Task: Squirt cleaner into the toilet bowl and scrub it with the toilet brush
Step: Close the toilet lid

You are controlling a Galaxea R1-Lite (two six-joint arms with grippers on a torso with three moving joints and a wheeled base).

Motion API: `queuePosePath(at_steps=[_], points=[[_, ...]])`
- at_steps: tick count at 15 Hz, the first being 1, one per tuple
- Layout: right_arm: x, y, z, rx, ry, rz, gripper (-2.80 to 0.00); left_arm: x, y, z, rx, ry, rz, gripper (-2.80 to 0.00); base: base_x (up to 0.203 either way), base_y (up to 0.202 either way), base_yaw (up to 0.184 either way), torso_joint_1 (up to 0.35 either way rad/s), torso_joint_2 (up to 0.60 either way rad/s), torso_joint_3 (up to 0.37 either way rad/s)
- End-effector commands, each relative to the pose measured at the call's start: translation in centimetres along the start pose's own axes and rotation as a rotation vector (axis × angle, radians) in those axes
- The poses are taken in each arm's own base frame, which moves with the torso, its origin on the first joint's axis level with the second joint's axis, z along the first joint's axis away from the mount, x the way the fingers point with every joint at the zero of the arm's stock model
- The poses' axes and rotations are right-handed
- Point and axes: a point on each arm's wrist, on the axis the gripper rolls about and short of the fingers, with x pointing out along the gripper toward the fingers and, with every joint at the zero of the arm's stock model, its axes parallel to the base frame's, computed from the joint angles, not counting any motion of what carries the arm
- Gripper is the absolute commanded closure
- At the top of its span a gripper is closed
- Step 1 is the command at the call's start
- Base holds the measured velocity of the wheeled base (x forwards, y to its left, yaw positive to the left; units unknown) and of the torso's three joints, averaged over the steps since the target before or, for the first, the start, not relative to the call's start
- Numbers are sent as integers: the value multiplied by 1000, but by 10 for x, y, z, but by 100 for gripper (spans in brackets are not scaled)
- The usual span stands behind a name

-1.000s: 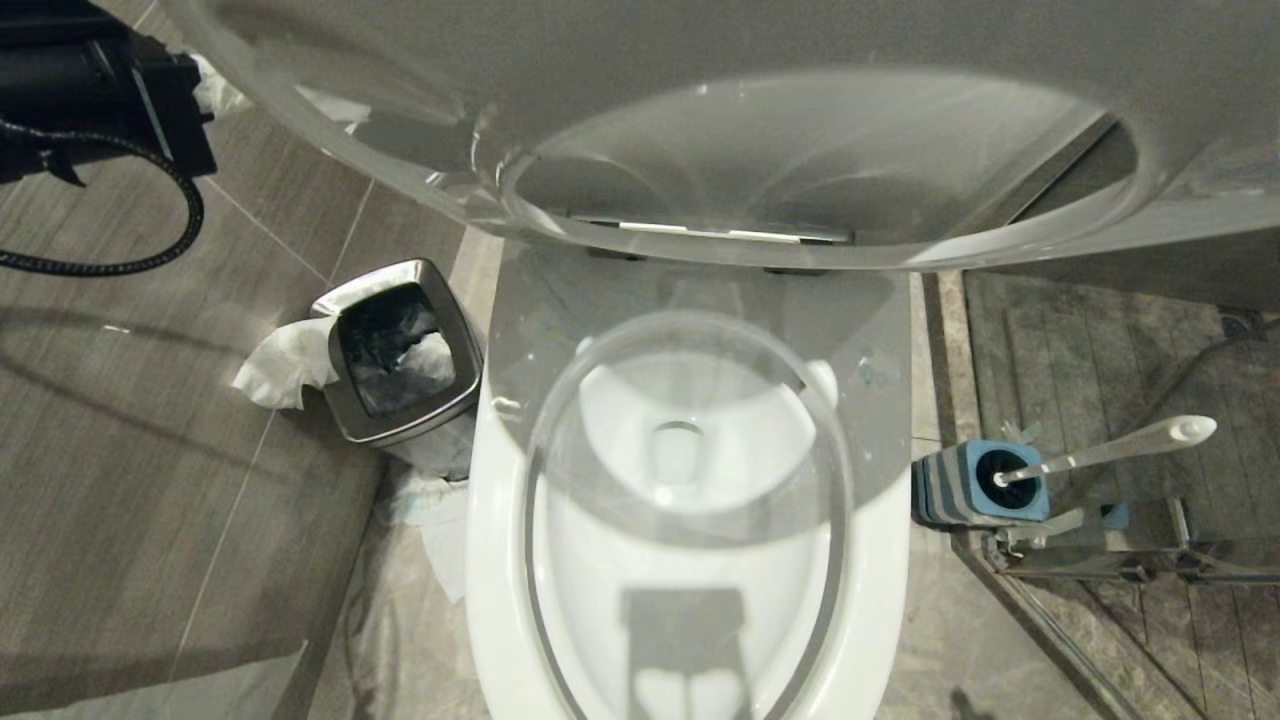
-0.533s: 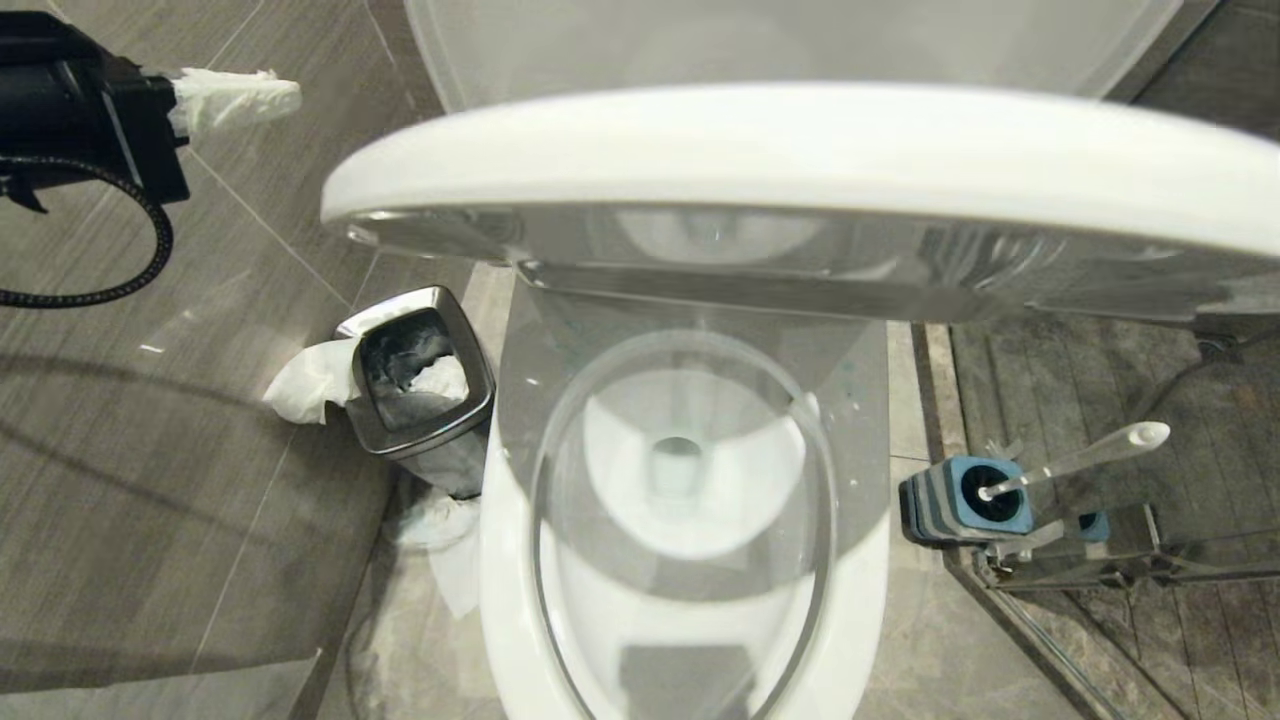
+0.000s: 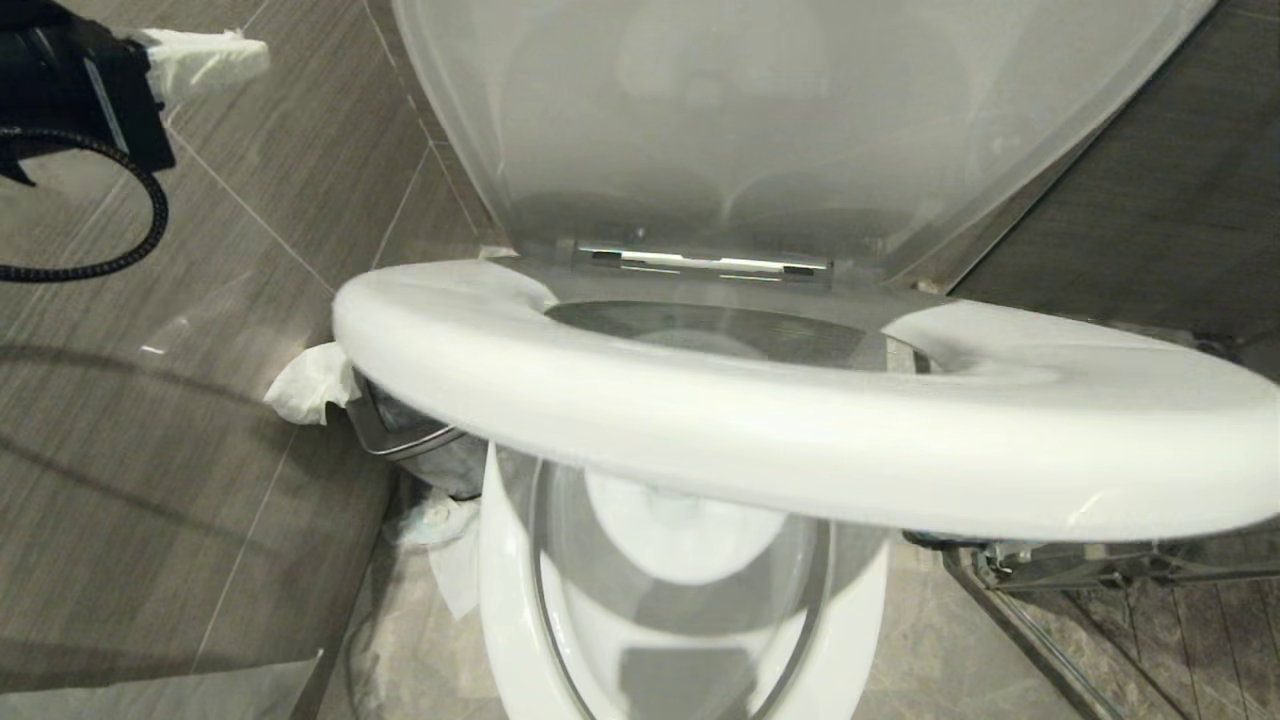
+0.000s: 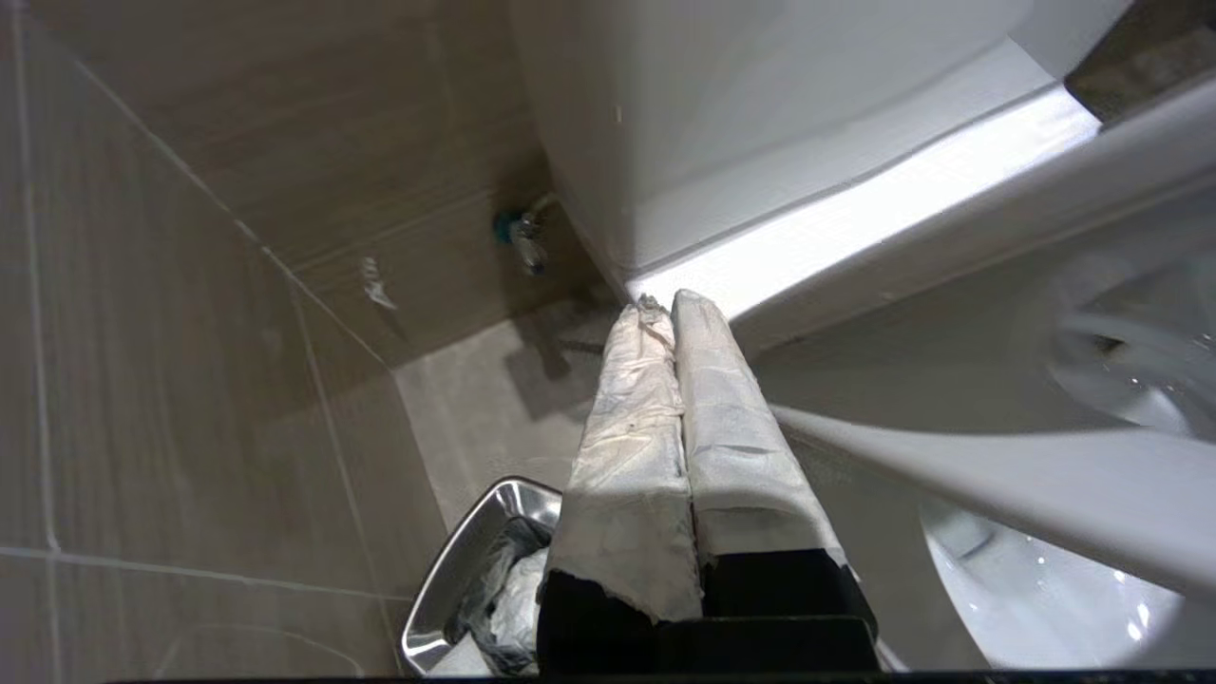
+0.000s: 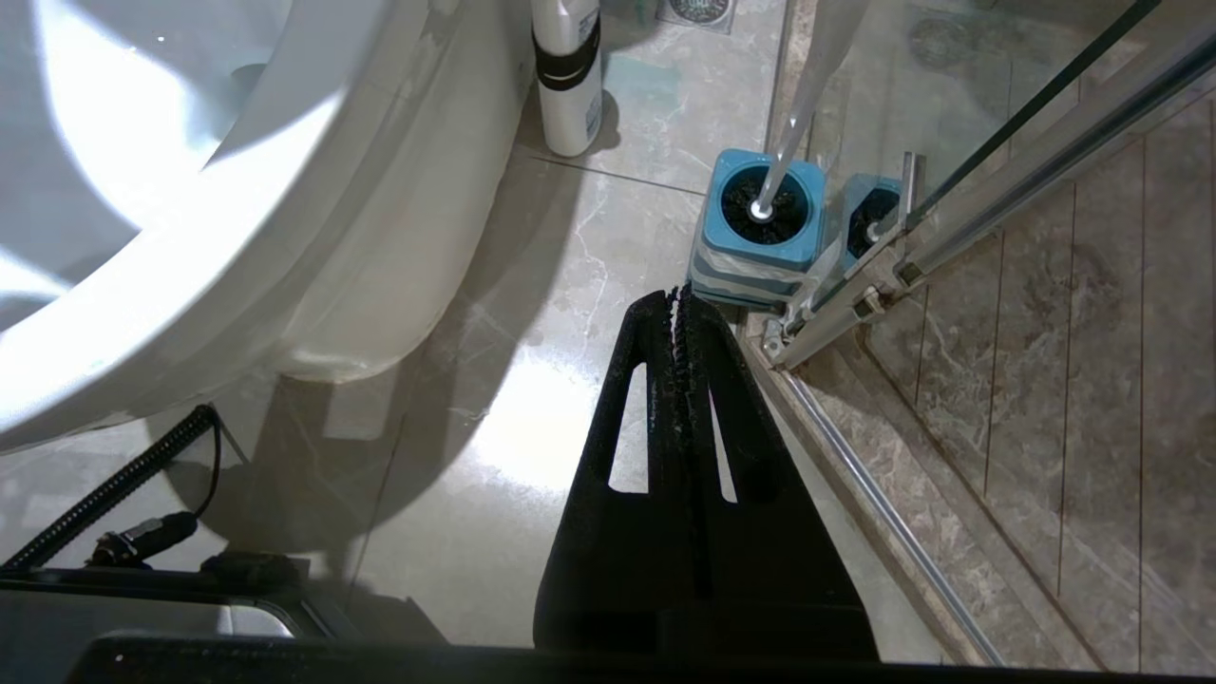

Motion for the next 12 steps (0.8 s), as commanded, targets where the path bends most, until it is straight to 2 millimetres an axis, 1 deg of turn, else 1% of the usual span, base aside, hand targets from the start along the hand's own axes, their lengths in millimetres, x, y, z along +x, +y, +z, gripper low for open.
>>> queuePosePath(at_steps=[1,2,4,6,7,8,9,10,12], points=[[0,0,0,0,0,1,0,-1,2,6,0,-11,25,0,0,0,0,0,0,0],[0,0,0,0,0,1,0,-1,2,11,-3,-23,43,0,0,0,0,0,0,0],[0,0,0,0,0,1,0,-3,5,32,-63,-72,71,0,0,0,0,0,0,0],[0,0,0,0,1,1,0,-5,4,52,-192,-100,47,0,0,0,0,0,0,0],[0,0,0,0,0,1,0,-5,0,62,-278,-112,16,0,0,0,0,0,0,0],[0,0,0,-2,0,1,0,-5,-6,67,-355,-110,-31,0,0,0,0,0,0,0],[0,0,0,0,0,1,0,-5,-11,67,-394,-87,-83,0,0,0,0,0,0,0],[0,0,0,0,0,1,0,-8,-13,67,-409,-64,-116,0,0,0,0,0,0,0],[0,0,0,0,0,1,0,-17,-15,79,-408,-67,-174,0,0,0,0,0,0,0]])
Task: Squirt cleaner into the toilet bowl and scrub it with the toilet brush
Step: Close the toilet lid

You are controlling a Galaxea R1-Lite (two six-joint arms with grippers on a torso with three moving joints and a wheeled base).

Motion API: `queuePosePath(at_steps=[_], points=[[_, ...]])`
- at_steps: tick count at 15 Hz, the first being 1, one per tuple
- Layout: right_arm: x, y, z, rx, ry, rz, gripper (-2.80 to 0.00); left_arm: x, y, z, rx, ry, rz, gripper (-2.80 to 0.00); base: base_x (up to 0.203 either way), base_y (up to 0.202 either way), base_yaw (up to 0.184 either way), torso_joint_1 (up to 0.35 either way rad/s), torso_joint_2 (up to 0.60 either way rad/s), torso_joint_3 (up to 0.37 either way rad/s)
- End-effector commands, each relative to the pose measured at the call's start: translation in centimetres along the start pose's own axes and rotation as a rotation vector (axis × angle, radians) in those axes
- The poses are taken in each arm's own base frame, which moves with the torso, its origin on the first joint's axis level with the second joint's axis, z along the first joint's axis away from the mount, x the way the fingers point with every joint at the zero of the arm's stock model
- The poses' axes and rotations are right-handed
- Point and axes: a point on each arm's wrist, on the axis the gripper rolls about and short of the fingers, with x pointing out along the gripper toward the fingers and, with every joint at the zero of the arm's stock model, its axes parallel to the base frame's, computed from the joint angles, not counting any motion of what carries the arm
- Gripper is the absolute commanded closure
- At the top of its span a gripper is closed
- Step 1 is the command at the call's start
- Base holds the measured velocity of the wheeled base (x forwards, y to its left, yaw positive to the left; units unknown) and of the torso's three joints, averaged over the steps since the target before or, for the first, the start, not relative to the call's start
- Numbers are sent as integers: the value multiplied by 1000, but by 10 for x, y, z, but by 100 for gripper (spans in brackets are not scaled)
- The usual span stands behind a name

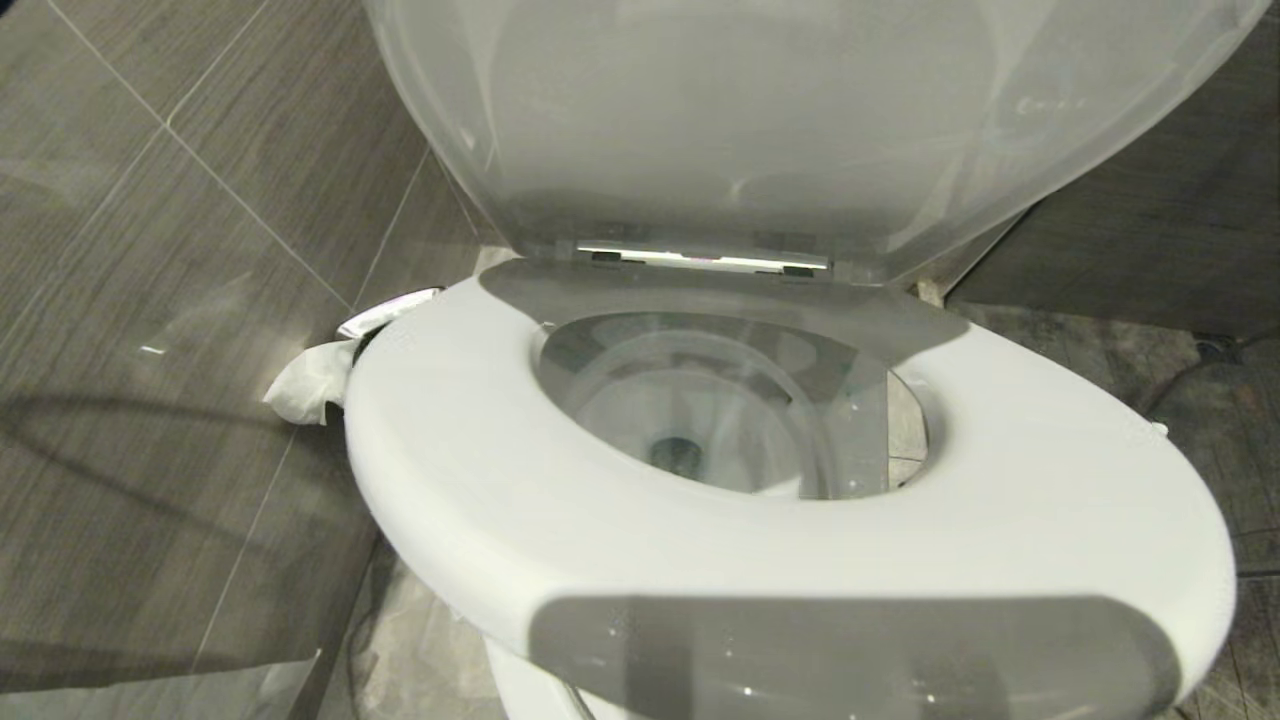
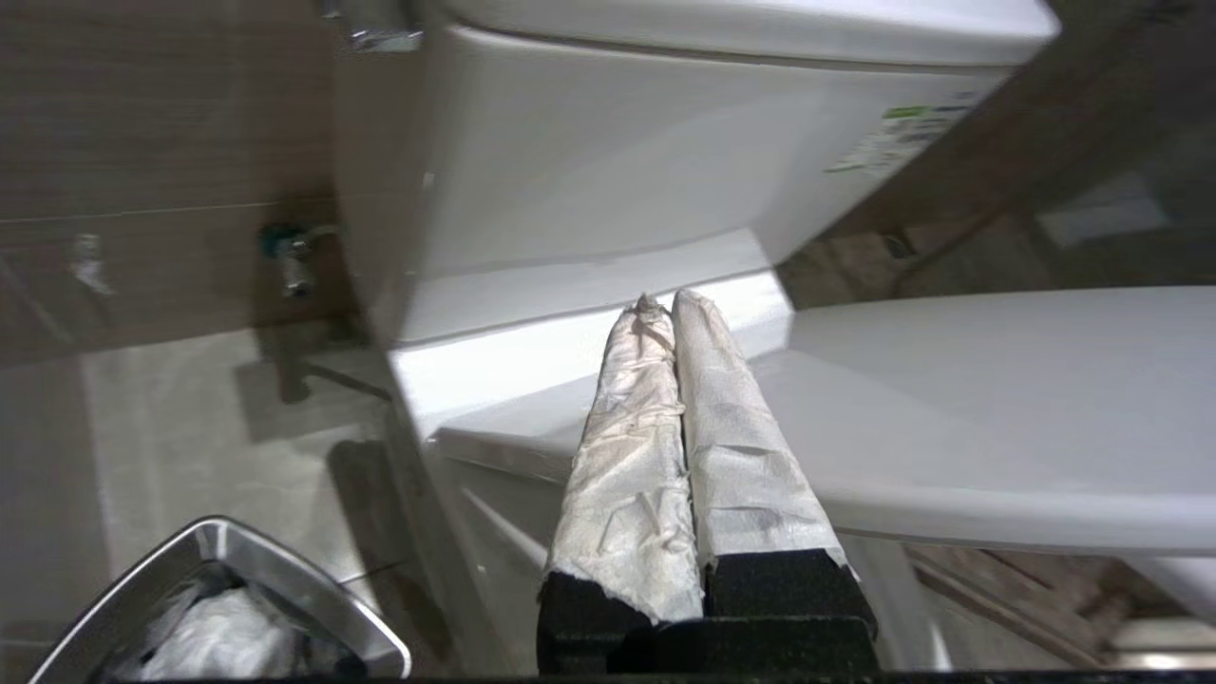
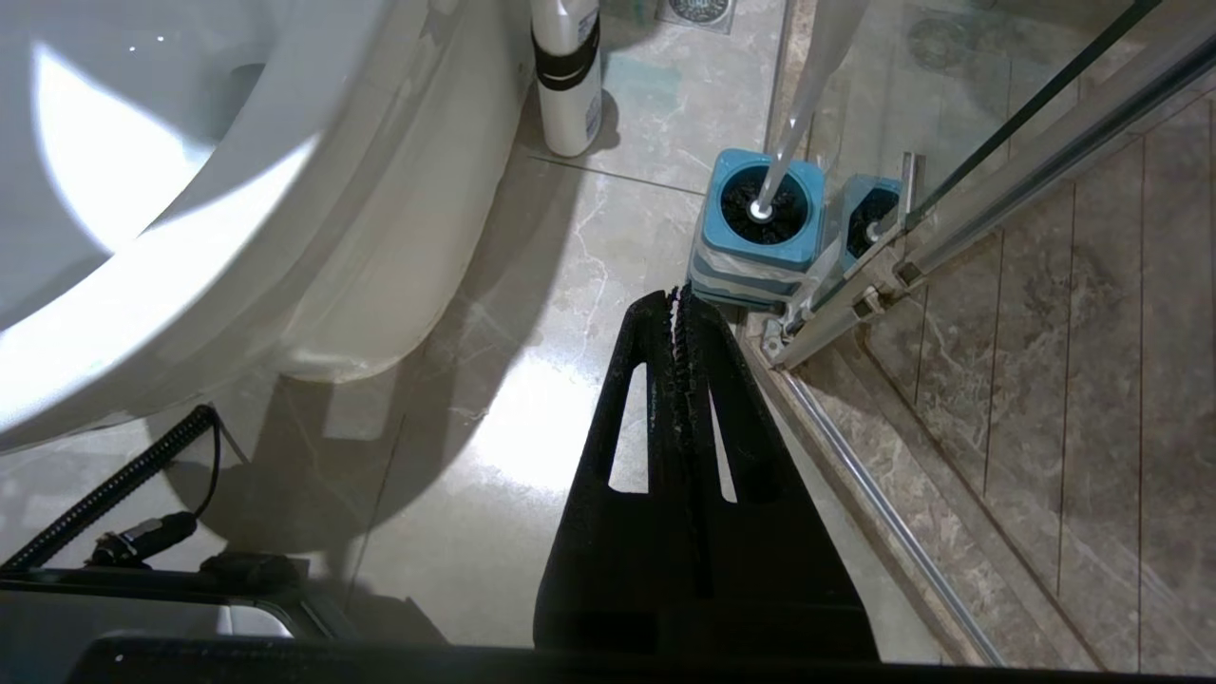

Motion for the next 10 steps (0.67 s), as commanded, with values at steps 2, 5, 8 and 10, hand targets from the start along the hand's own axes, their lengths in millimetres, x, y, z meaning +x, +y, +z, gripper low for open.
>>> queuePosePath(at_steps=[2,5,8,10], points=[[0,0,0,0,0,1,0,-6,-24,12,-23,31,-127,0,0,0,0,0,0,0],[0,0,0,0,0,1,0,-13,-43,14,-32,43,-217,0,0,0,0,0,0,0],[0,0,0,0,0,1,0,-11,-56,13,-40,47,-280,0,0,0,0,0,0,0],[0,0,0,0,0,1,0,-7,-68,9,-54,68,-320,0,0,0,0,0,0,0]])
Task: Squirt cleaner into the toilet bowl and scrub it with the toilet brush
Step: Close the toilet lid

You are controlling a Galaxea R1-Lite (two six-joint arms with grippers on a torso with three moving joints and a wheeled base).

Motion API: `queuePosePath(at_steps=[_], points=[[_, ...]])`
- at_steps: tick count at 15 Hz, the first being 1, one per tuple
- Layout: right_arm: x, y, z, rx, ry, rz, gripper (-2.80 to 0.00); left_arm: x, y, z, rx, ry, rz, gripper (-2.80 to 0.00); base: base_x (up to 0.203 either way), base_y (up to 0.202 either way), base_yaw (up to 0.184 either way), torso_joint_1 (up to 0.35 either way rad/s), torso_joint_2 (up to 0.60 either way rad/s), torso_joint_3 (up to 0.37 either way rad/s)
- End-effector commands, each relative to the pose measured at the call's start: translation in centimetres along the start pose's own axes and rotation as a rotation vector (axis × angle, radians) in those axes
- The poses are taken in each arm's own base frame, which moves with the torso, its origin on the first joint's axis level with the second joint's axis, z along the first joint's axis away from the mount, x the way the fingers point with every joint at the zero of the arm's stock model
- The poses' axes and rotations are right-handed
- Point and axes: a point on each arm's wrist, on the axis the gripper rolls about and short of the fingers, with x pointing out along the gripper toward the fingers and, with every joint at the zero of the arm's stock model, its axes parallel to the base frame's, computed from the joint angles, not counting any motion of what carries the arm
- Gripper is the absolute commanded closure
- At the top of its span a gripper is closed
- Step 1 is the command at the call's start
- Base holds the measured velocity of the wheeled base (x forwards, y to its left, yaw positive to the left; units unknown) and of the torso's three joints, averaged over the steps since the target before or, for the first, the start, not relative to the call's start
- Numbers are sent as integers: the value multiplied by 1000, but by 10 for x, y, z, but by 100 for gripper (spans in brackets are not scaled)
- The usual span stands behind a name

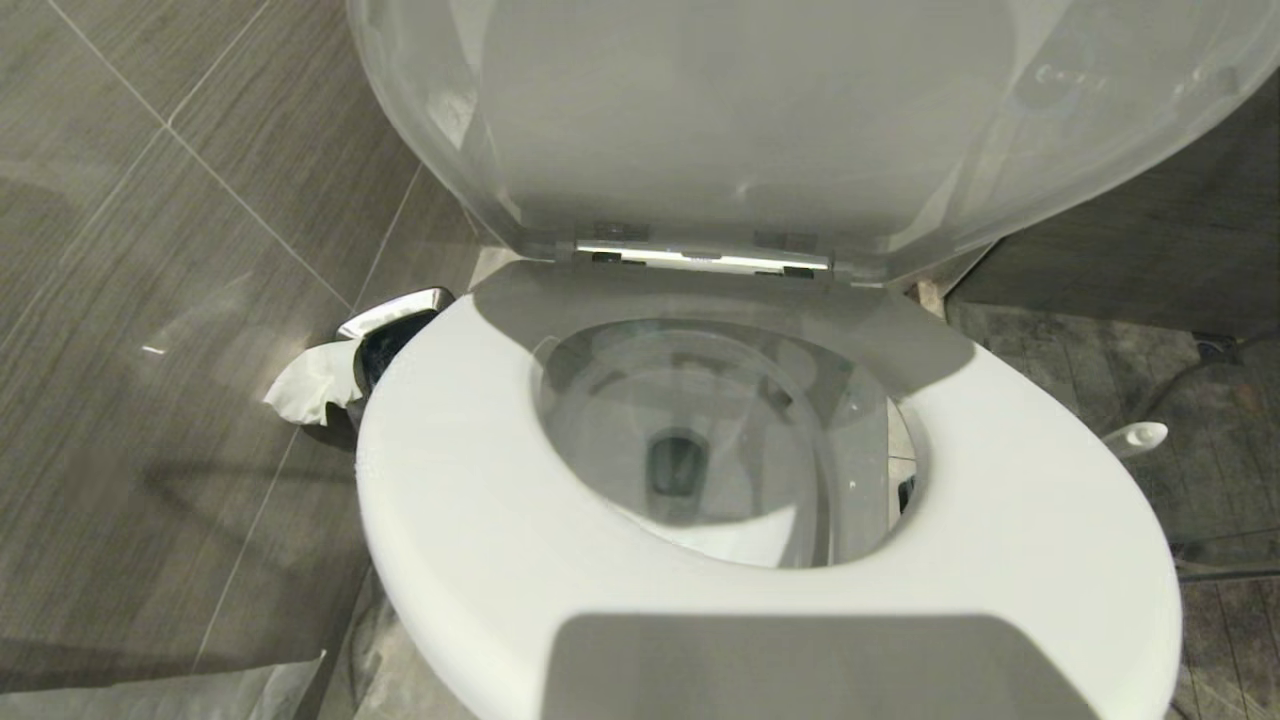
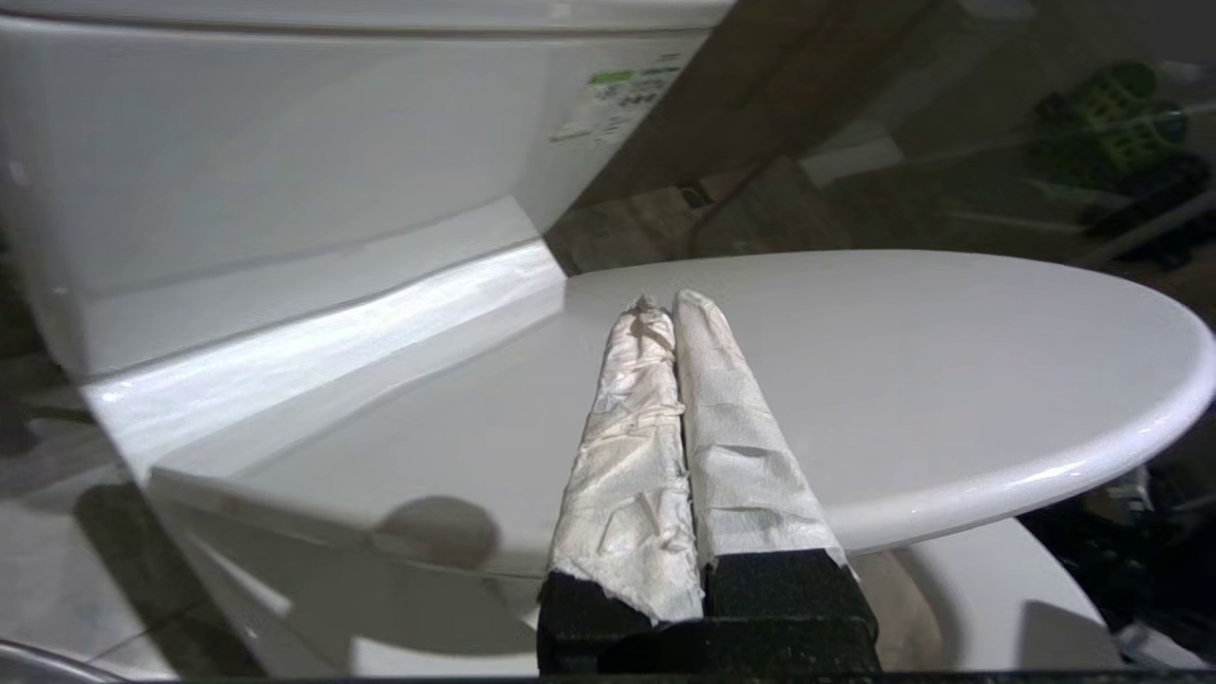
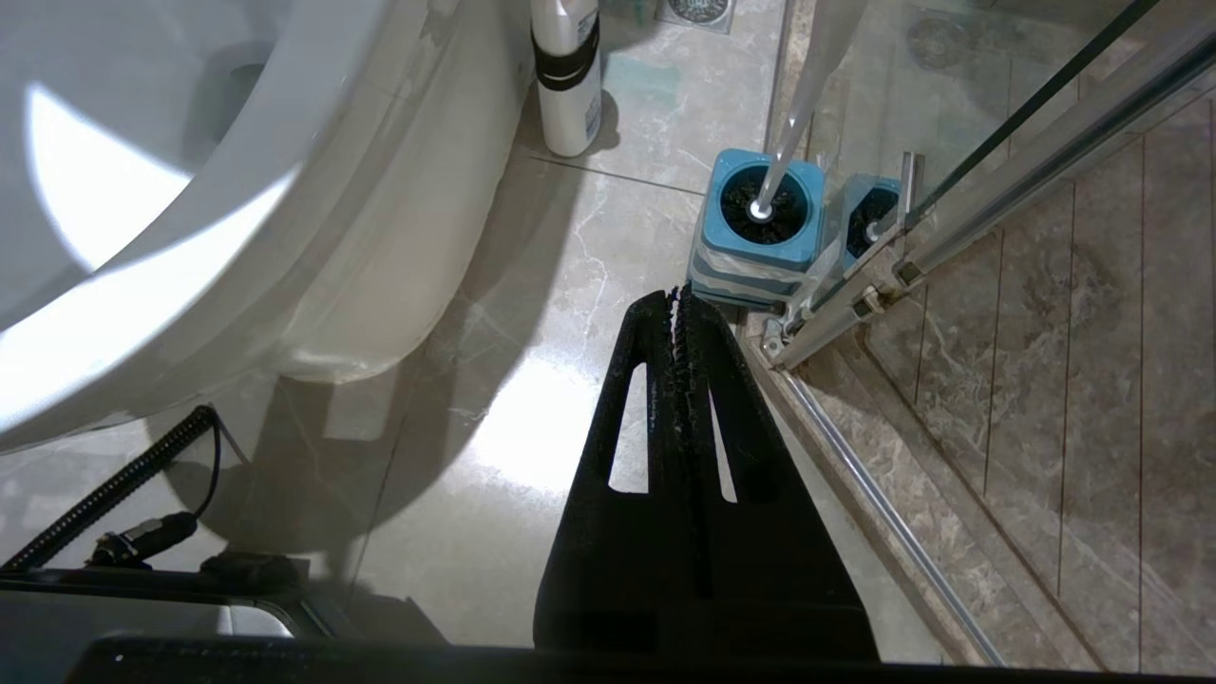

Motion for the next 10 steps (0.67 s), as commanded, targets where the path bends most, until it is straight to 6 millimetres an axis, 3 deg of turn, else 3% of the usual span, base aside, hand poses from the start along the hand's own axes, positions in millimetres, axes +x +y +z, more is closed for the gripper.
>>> queuePosePath(at_steps=[1,5,10], points=[[0,0,0,-1,2,0,0,8,-14,-8,-25,52,-58,0,0,0,0,0,0,0],[0,0,0,-1,1,0,0,22,-30,-44,6,218,-63,0,0,0,0,0,0,0],[0,0,0,-1,1,0,0,11,-38,-71,33,331,-52,0,0,0,0,0,0,0]])
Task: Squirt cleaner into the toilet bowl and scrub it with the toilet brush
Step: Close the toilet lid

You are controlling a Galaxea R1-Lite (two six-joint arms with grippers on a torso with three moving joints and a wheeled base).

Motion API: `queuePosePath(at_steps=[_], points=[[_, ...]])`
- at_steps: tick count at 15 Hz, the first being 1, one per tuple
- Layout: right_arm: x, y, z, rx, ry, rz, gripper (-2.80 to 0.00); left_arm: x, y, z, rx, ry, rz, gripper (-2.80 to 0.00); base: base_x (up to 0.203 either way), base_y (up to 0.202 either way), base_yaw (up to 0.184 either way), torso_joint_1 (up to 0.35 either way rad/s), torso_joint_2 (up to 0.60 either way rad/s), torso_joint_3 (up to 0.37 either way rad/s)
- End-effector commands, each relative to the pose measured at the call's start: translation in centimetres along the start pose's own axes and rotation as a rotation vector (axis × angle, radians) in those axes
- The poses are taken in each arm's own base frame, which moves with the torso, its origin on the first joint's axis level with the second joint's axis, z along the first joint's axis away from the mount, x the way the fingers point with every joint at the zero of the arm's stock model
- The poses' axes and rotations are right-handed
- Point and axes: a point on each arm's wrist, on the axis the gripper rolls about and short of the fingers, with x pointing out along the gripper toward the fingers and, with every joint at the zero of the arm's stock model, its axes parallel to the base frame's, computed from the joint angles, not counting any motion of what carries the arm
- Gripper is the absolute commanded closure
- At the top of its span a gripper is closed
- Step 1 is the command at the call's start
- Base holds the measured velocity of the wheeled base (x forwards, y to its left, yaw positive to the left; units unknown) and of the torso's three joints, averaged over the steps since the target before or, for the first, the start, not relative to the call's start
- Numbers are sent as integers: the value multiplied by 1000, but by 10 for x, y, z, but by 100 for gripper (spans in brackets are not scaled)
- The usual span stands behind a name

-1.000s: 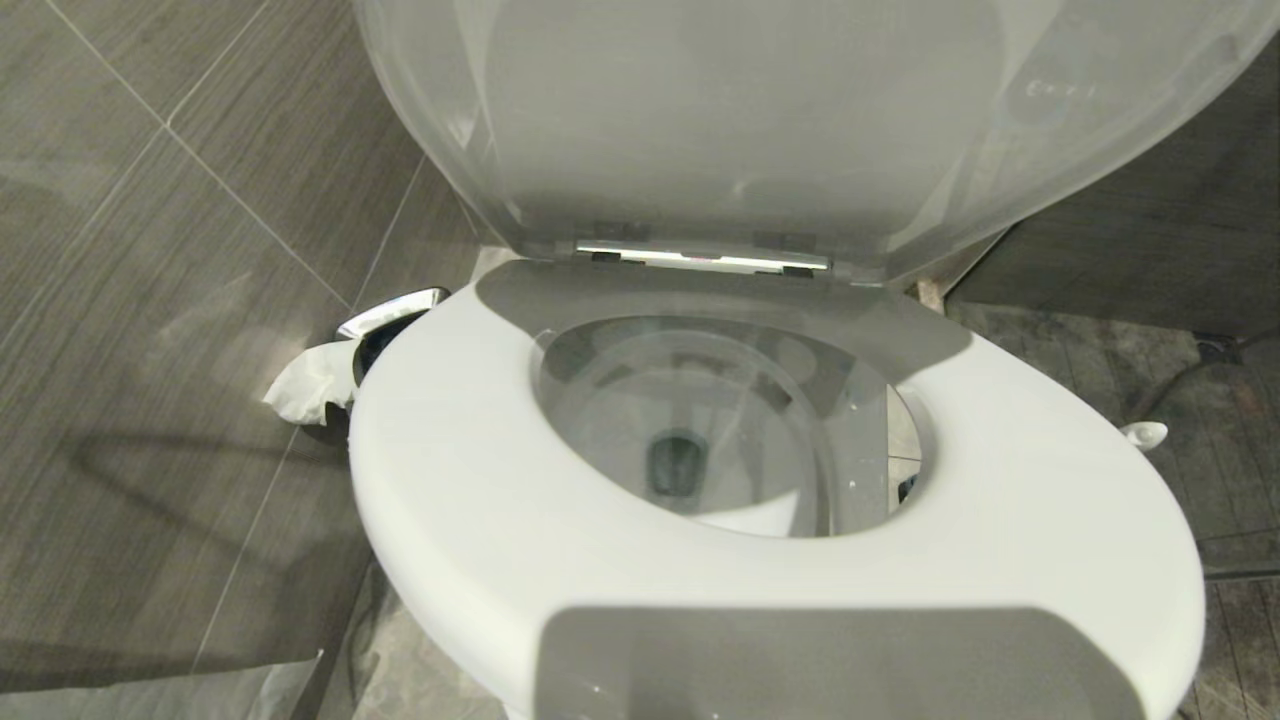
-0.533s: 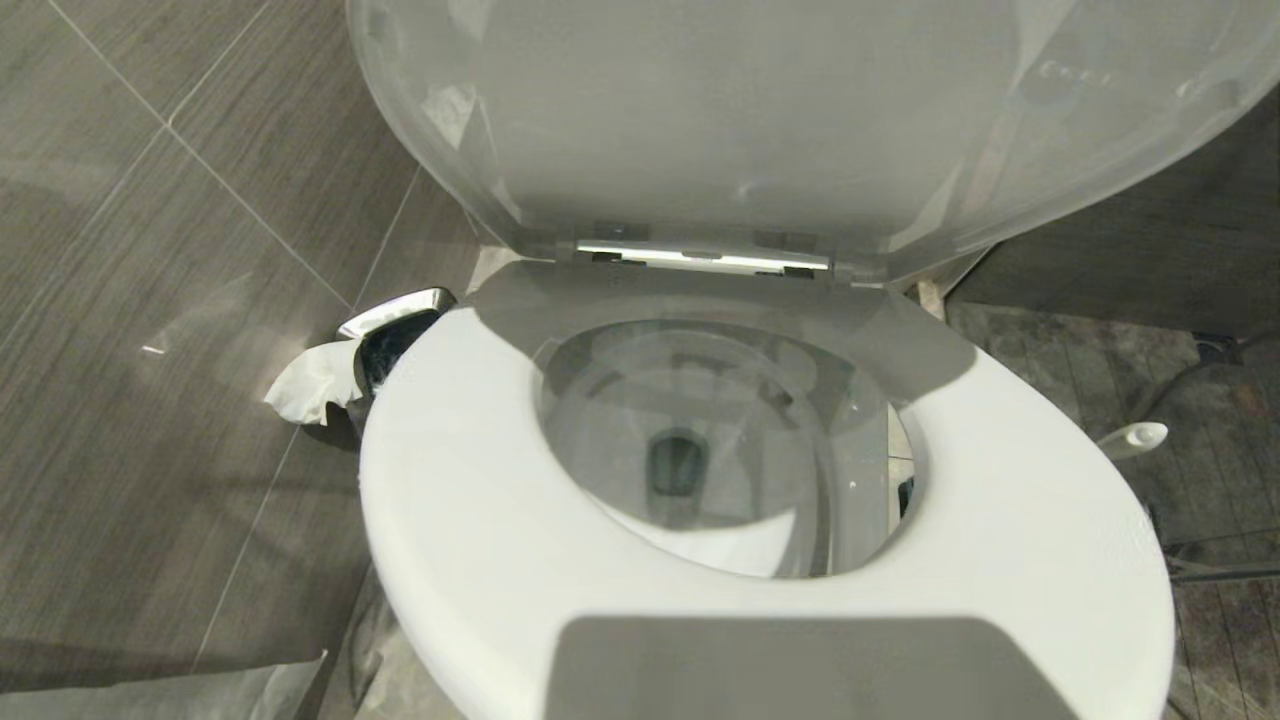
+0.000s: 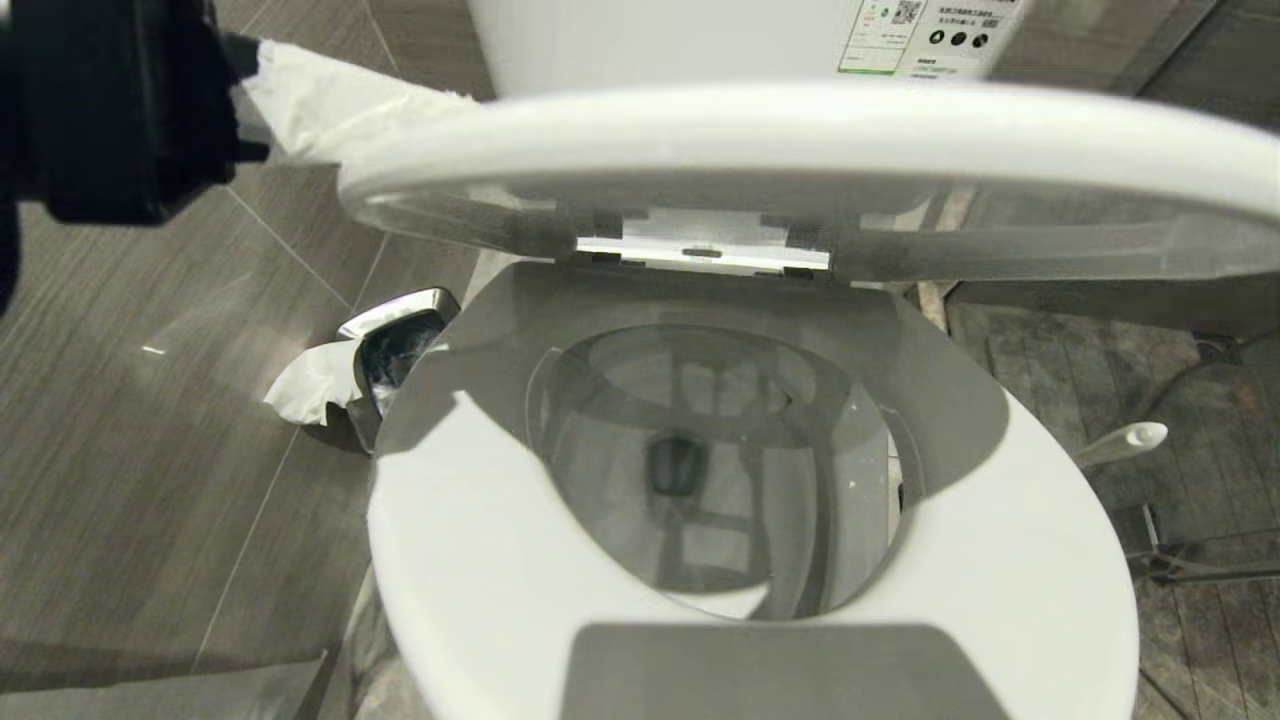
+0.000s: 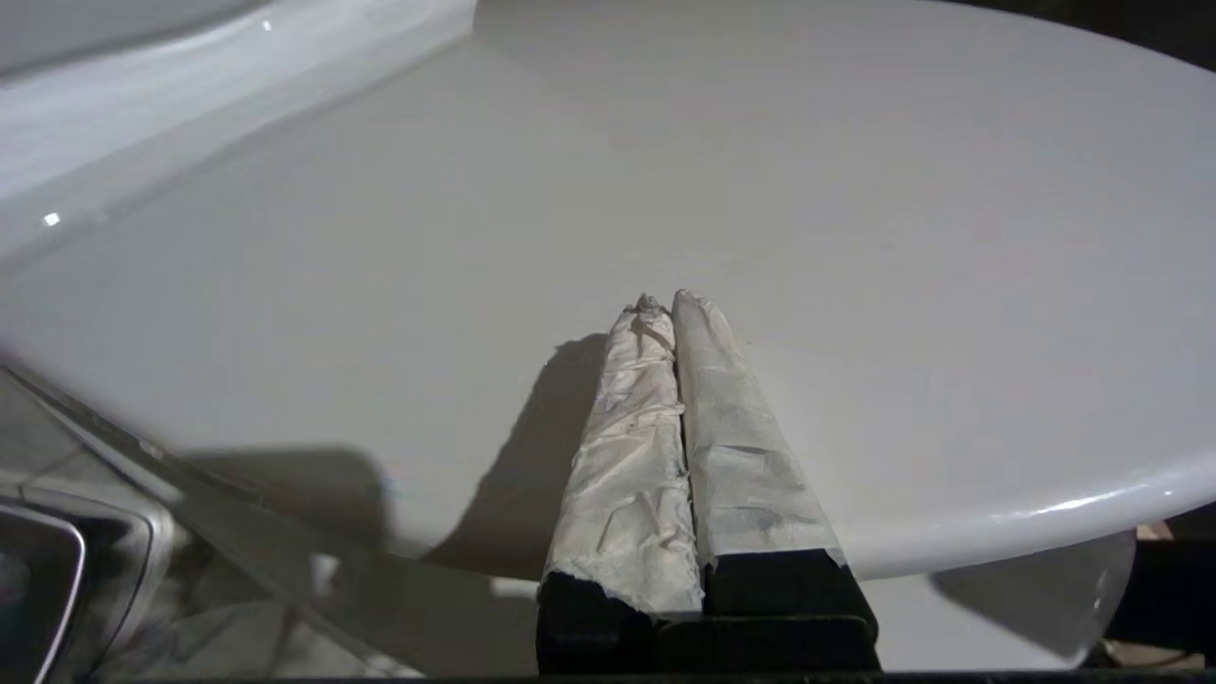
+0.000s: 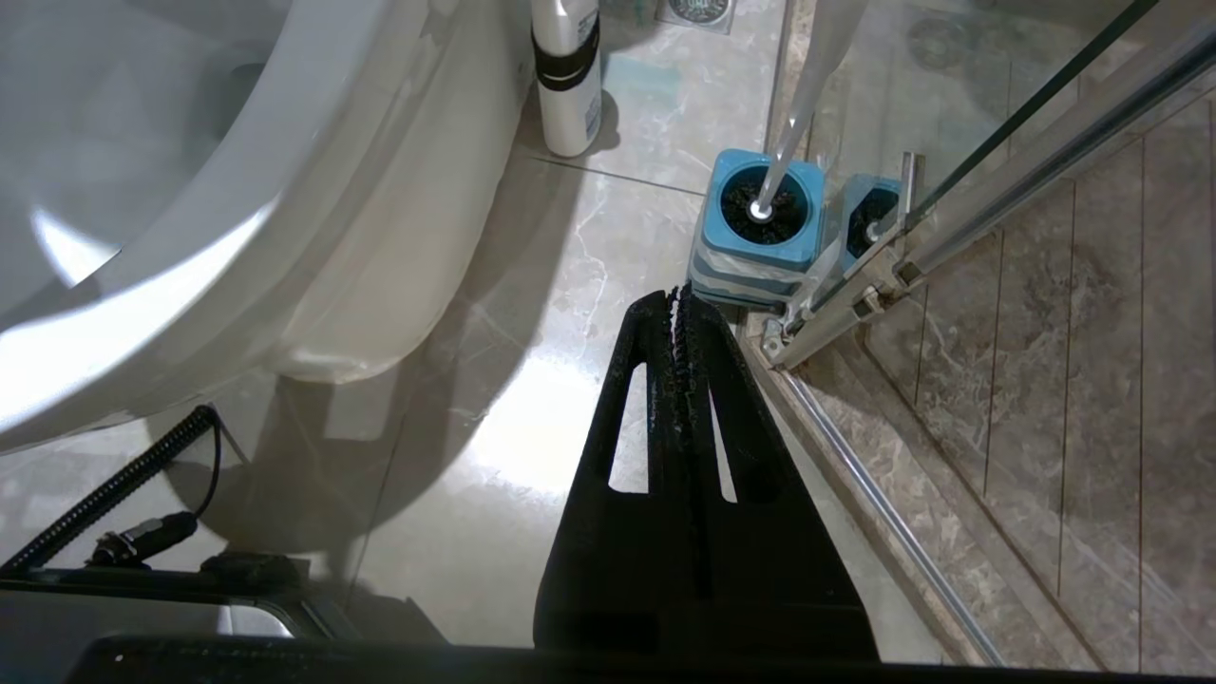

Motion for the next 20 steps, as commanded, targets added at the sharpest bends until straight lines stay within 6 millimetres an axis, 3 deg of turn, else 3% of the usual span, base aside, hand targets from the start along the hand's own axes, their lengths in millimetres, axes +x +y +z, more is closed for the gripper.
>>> queuePosePath(at_steps=[1,6,11,15,18,20], points=[[0,0,0,0,0,0,0,-10,-5,-15,-1,70,-9,0,0,0,0,0,0,0],[0,0,0,0,0,0,0,-39,-14,-52,-14,237,-21,0,0,0,0,0,0,0],[0,0,0,0,1,0,0,-47,-4,-26,13,91,123,0,0,0,0,0,0,0],[0,0,0,0,0,0,0,-63,-3,-24,67,79,299,0,0,0,0,0,0,0],[0,0,0,0,0,0,0,-73,0,-23,60,158,539,0,0,0,0,0,0,0],[0,0,0,0,0,0,0,-90,-4,-22,19,228,579,0,0,0,0,0,0,0]])
